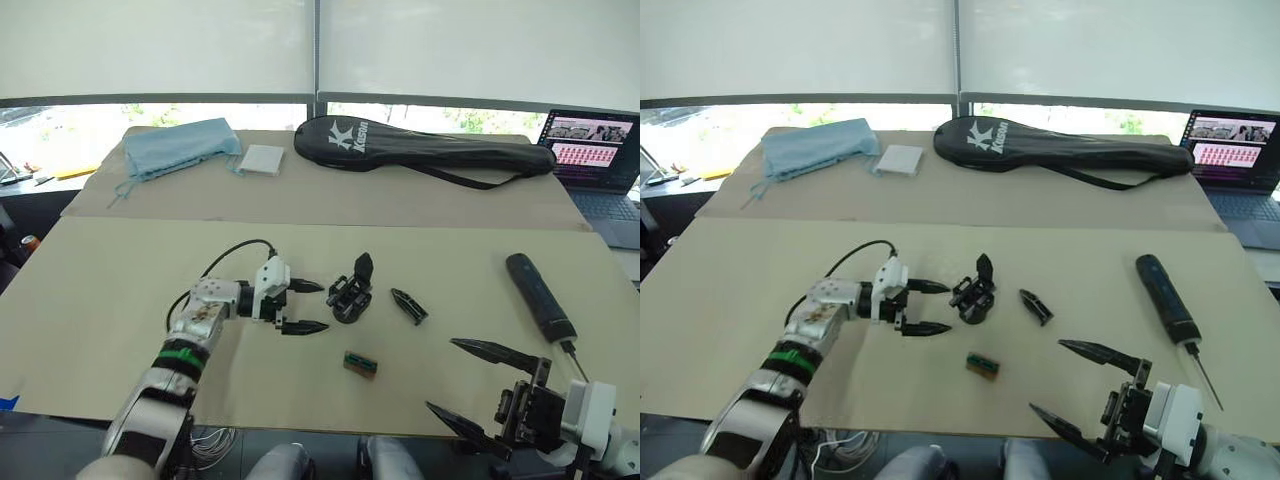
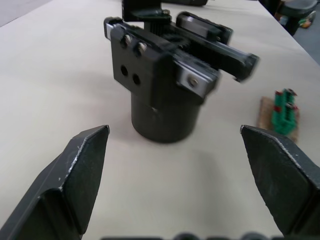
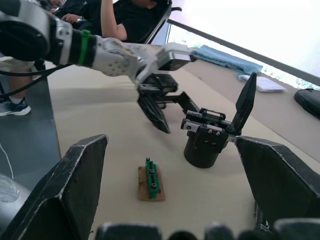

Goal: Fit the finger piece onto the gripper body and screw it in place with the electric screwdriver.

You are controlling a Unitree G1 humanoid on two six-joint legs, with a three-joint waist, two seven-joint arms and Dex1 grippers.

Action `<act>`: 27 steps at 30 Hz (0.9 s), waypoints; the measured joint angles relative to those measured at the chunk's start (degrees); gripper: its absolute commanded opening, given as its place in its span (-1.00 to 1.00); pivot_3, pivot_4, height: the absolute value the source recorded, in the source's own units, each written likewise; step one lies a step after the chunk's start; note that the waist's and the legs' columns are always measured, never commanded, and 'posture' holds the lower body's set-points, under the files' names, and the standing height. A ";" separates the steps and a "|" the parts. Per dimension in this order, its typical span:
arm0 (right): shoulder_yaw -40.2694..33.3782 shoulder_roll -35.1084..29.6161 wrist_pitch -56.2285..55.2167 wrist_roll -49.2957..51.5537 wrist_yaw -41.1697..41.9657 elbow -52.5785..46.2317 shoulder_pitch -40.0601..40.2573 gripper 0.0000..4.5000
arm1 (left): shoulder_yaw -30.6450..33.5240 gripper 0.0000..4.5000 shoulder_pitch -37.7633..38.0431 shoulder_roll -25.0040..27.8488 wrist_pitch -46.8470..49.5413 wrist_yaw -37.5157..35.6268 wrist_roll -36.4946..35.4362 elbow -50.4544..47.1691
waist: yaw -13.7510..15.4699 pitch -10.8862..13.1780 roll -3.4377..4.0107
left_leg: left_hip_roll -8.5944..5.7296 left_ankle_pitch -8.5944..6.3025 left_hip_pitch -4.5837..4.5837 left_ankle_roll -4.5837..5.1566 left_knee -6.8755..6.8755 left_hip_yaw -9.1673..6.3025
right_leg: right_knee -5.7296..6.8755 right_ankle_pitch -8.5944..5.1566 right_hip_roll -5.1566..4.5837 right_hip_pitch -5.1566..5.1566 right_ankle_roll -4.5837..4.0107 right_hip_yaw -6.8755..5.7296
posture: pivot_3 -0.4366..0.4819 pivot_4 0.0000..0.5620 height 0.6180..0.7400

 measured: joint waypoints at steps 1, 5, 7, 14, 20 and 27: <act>0.03 0.04 0.00 -0.01 -0.02 0.01 0.04 1.00 | -0.52 0.97 -1.38 -1.06 -2.09 -0.67 1.01 2.81 | -0.05 0.00 0.00 | 0.00 0.00 0.00 0.00 0.00 0.00 | -0.01 0.00 0.00 0.00 0.00 0.00 | -0.05 -0.47 1.00; 0.27 0.31 -0.01 -0.14 -0.41 0.00 0.25 1.00 | -1.61 0.97 -5.60 -4.50 -9.20 -1.44 4.55 13.09 | -0.35 0.01 -0.03 | 0.03 0.00 -0.02 0.01 0.03 0.00 | 0.02 0.00 0.01 -0.01 0.00 0.01 | -0.05 -0.47 1.00; 0.27 0.46 -0.06 -0.25 -0.53 -0.01 0.42 1.00 | -1.58 0.97 -6.90 -5.39 -11.14 -1.76 5.43 16.00 | -0.29 0.01 -0.03 | 0.03 0.00 -0.02 0.01 0.04 0.00 | 0.03 0.00 0.01 -0.01 0.00 0.02 | -0.05 -0.47 1.00; -0.17 0.89 -0.32 -0.74 -1.59 -0.74 2.82 1.00 | -1.25 0.97 -10.53 -7.16 -17.11 -2.08 8.19 23.68 | -0.10 0.01 -0.03 | 0.01 -0.04 -0.07 0.09 0.14 0.00 | 0.02 0.00 0.01 0.00 0.02 0.00 | -0.05 -0.47 1.00; -0.28 0.89 -0.51 -1.17 -1.95 -1.11 4.20 1.00 | 0.17 0.97 -11.67 -8.15 -19.25 -1.51 8.94 27.04 | -0.03 0.00 -0.03 | 0.01 -0.04 -0.07 0.10 0.19 0.00 | 0.05 0.01 0.01 0.02 0.04 0.01 | -0.05 -0.47 1.00; -0.43 0.88 -0.52 -1.18 -2.02 -1.23 4.77 1.00 | 1.35 0.01 -12.43 -9.53 -19.49 -0.37 10.27 28.42 | 0.12 0.00 -0.04 | 0.01 -0.06 -0.07 0.14 0.22 0.00 | 0.05 0.01 0.01 0.03 0.06 0.01 | -0.05 -0.47 1.00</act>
